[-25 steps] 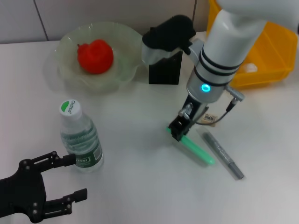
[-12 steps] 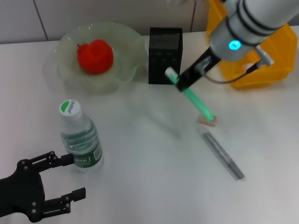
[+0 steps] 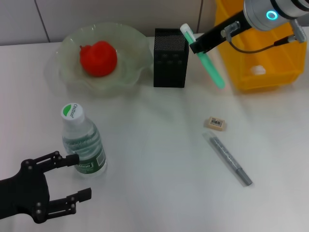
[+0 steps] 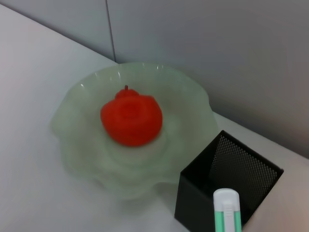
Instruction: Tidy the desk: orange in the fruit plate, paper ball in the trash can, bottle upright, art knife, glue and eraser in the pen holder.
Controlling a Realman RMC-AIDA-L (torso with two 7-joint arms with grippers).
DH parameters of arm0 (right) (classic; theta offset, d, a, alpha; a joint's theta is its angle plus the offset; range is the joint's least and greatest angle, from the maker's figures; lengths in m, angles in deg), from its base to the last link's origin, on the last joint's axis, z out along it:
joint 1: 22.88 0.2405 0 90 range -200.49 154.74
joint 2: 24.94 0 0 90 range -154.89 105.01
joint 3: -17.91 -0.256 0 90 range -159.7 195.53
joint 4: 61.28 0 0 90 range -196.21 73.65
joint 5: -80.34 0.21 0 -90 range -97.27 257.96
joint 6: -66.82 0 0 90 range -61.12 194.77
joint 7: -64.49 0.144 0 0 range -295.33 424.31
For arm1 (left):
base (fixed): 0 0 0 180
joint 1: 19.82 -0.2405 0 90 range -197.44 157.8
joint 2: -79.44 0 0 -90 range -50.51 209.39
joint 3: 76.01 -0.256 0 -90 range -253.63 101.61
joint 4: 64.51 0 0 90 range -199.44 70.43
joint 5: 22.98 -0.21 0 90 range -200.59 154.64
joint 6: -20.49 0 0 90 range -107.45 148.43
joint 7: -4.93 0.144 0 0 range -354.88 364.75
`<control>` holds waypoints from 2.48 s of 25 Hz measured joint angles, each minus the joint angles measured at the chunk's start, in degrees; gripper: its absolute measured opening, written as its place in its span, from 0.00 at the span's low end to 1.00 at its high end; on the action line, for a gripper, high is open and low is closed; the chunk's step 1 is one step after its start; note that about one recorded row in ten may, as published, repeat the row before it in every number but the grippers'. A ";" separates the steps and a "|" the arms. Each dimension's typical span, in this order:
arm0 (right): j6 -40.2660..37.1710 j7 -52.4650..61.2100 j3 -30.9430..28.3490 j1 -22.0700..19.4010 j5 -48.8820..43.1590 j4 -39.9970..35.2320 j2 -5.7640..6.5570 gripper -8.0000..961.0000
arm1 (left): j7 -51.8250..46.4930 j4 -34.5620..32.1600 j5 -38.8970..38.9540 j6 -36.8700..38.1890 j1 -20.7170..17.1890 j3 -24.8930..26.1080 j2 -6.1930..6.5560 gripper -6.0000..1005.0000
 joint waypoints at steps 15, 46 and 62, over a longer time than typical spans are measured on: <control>26.67 -13.46 2.90 -3.89 11.01 6.03 -0.26 0.18 | -0.04 2.05 0.11 -1.33 1.40 0.19 0.00 0.78; 49.19 -68.07 4.17 -8.34 58.69 30.64 -0.38 0.18 | -1.18 2.89 0.20 -1.45 1.91 0.25 0.00 0.78; 47.73 -72.04 3.71 -7.40 62.67 33.61 -0.18 0.46 | -1.36 3.59 0.19 -1.40 2.30 -0.02 -0.09 0.78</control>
